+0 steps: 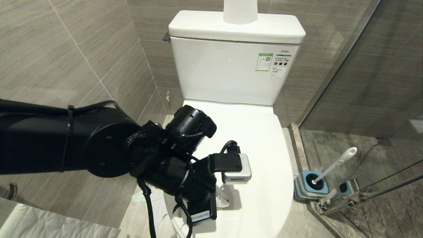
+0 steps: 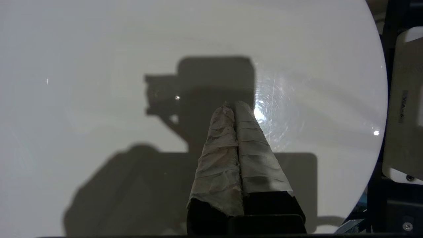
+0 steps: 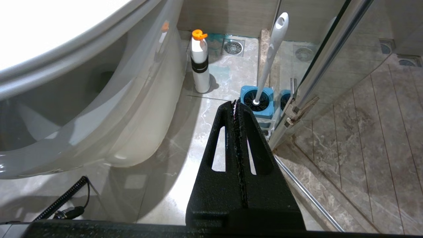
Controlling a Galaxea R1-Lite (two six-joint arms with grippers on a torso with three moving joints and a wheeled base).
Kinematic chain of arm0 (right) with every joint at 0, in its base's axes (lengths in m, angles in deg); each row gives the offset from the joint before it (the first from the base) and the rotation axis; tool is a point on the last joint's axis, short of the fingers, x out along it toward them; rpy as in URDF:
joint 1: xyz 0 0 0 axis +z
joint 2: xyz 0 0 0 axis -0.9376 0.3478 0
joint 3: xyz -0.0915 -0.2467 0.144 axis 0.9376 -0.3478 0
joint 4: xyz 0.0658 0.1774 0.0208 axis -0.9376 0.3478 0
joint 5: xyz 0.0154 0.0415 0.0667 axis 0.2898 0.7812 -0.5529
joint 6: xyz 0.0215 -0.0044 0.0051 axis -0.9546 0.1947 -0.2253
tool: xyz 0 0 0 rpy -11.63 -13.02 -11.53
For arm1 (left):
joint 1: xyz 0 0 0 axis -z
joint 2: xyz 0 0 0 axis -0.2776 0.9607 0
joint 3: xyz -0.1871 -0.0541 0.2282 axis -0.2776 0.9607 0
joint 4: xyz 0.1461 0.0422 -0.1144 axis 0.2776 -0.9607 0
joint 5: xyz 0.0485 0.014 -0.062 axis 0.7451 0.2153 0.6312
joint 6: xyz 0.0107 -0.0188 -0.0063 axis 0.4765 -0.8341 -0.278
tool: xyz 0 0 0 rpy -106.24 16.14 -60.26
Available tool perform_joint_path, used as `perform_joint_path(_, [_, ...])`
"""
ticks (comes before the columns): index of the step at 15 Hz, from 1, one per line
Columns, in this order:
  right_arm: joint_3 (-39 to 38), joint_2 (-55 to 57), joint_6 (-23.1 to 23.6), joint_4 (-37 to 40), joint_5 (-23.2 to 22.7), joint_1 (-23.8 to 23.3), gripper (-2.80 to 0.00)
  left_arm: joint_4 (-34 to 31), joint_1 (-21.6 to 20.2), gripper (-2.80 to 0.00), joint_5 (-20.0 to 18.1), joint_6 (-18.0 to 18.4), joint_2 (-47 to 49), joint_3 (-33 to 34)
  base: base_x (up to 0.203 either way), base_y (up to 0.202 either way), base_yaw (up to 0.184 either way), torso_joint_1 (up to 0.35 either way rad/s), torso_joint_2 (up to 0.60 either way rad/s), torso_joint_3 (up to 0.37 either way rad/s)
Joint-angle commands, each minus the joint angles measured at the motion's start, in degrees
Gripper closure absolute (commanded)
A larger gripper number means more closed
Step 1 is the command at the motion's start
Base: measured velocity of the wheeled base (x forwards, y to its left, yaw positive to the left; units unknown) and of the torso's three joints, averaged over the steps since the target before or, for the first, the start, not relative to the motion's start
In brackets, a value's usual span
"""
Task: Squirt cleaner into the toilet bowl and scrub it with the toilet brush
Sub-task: Close the toilet lid
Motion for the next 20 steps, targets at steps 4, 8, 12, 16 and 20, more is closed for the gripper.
perform_joint_path(4, [0.01, 0.02, -0.04, 0.0, 0.0, 0.0, 0.0, 5.84, 1.89, 0.0, 1.58, 0.16, 8.45, 0.16, 0.0, 0.0, 0.0, 0.0, 0.0, 0.0])
perform_joint_path(8, [0.01, 0.02, -0.04, 0.0, 0.0, 0.0, 0.0, 12.03, 3.68, 0.0, 2.09, 0.1, 12.79, 2.14, 0.0, 0.0, 0.0, 0.0, 0.0, 0.0])
perform_joint_path(12, [0.01, 0.02, -0.04, 0.0, 0.0, 0.0, 0.0, 15.86, 5.36, 0.0, 1.97, -0.01, 15.53, 3.01, 0.0, 0.0, 0.0, 0.0, 0.0, 0.0])
perform_joint_path(16, [0.01, 0.02, -0.04, 0.0, 0.0, 0.0, 0.0, 18.01, 5.75, 0.0, 1.97, -0.28, 16.09, 4.31, 0.0, 0.0, 0.0, 0.0, 0.0, 0.0])
perform_joint_path(20, [0.01, 0.02, -0.04, 0.0, 0.0, 0.0, 0.0, 21.55, 6.22, 0.0, 1.96, -0.96, 16.86, 5.04, 0.0, 0.0, 0.0, 0.0, 0.0, 0.0])
